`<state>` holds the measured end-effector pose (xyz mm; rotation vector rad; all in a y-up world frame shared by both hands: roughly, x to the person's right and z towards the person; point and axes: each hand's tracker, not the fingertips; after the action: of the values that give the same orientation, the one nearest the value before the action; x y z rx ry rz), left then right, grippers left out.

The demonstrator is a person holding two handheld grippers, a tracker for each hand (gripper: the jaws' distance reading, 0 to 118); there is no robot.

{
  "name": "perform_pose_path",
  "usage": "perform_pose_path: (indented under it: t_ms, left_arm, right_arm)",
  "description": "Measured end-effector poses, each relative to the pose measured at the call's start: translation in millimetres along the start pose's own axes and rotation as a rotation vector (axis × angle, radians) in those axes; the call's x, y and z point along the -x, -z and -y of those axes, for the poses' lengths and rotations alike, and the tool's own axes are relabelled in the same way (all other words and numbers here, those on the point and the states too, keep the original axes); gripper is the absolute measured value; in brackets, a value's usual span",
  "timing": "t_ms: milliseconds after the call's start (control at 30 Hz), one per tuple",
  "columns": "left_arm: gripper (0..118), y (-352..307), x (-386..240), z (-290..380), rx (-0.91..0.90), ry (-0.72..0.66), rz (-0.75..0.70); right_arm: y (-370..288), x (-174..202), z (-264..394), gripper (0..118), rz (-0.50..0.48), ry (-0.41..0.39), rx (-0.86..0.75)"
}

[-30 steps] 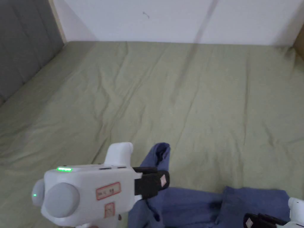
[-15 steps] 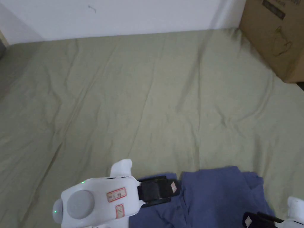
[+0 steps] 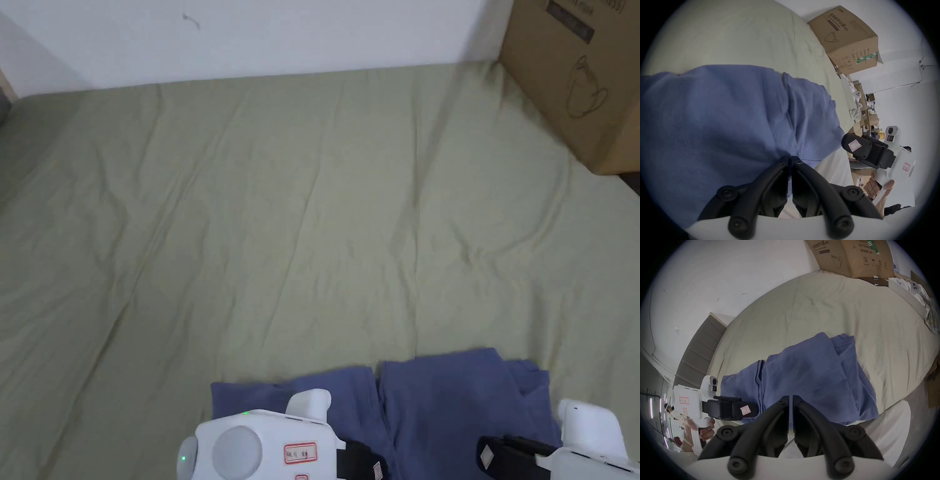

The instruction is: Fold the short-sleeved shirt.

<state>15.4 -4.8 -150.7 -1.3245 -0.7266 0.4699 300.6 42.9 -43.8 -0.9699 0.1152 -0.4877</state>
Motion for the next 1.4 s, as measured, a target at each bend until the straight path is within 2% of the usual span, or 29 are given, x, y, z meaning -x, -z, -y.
perform_pose_path:
  t_ms: [133,167,200,233,267,300,367,467,600,700,767,900,933,967,1000,1033,1067,1167,1233,1400]
  left_arm:
    - [6,-55.9,18.1,-1.9,-0.139,-0.065,0.053]
    - [16,-73.0,26.6,-0.4,-0.185,-0.080,0.044]
    - [39,-91.5,38.1,0.8,-0.222,-0.097,0.031]
    - [82,-108.2,50.5,3.2,-0.250,-0.120,0.026]
    - [107,-122.8,61.9,4.9,-0.265,-0.135,0.019]
    - [118,-134.8,75.1,8.1,-0.277,-0.147,0.016]
    - [116,-159.7,99.9,20.6,-0.363,-0.198,0.007]
    - [116,-166.4,134.3,33.3,-0.383,-0.292,-0.048]
    - [118,-142.6,161.0,31.2,-0.341,-0.383,0.030]
    - [118,-124.7,155.1,20.0,-0.376,-0.400,0.117]
    - [118,-113.5,152.6,6.6,-0.316,-0.416,0.177]
    - [117,-93.2,147.7,-10.7,-0.231,-0.358,0.213]
    - [98,-93.7,148.9,-6.8,-0.235,-0.353,0.246]
    - [41,-89.2,150.7,-9.2,-0.230,-0.380,0.246]
    - [11,-77.0,154.3,-7.4,-0.215,-0.460,0.230]
    - [11,-70.4,159.4,-6.0,-0.181,-0.504,0.240]
    - [11,-69.7,162.7,0.6,-0.194,-0.454,0.247]
    - [11,-86.8,168.8,6.5,-0.250,-0.482,0.316]
    - [11,-107.2,175.7,6.1,-0.254,-0.490,0.290]
    - [11,-179.5,195.3,-0.9,-0.297,-0.410,0.120]
  right_arm:
    - [0.7,15.2,-1.9,5,0.014,-0.068,0.001]
    - [1.8,18.6,-2.0,5,0.015,-0.077,0.003]
    - [3.3,22.8,-2.6,5,0.010,-0.086,0.008]
    - [4.9,26.2,-2.6,5,0.006,-0.093,0.013]
    - [6.6,29.5,-2.4,5,0.001,-0.101,0.018]
    - [8.8,33.2,-2.2,5,-0.002,-0.112,0.025]
    - [12.7,41.0,-2.3,5,0.002,-0.140,0.039]
    - [17.7,49.1,-4.4,5,0.009,-0.174,0.051]
    - [24.2,54.8,-9.1,5,0.008,-0.193,0.063]
    - [28.8,59.3,-10.9,5,0.016,-0.214,0.073]
    - [29.8,69.9,-12.3,5,0.018,-0.229,0.081]
    - [31.8,77.2,-16.9,5,0.009,-0.244,0.075]
    - [32.8,77.7,-17.4,5,0.006,-0.245,0.076]
    - [33.7,78.3,-17.7,5,0.005,-0.245,0.077]
    - [33.6,78.5,-17.6,5,0.005,-0.246,0.079]
    - [33.4,78.3,-17.2,5,0.002,-0.248,0.079]
    - [33.3,78.3,-16.9,5,-0.001,-0.248,0.080]
    - [30.7,74.8,-15.8,5,-0.002,-0.245,0.081]
    - [31.3,71.3,-16.7,5,0.000,-0.242,0.089]
    - [26.9,62.5,-18.6,5,-0.002,-0.202,0.072]
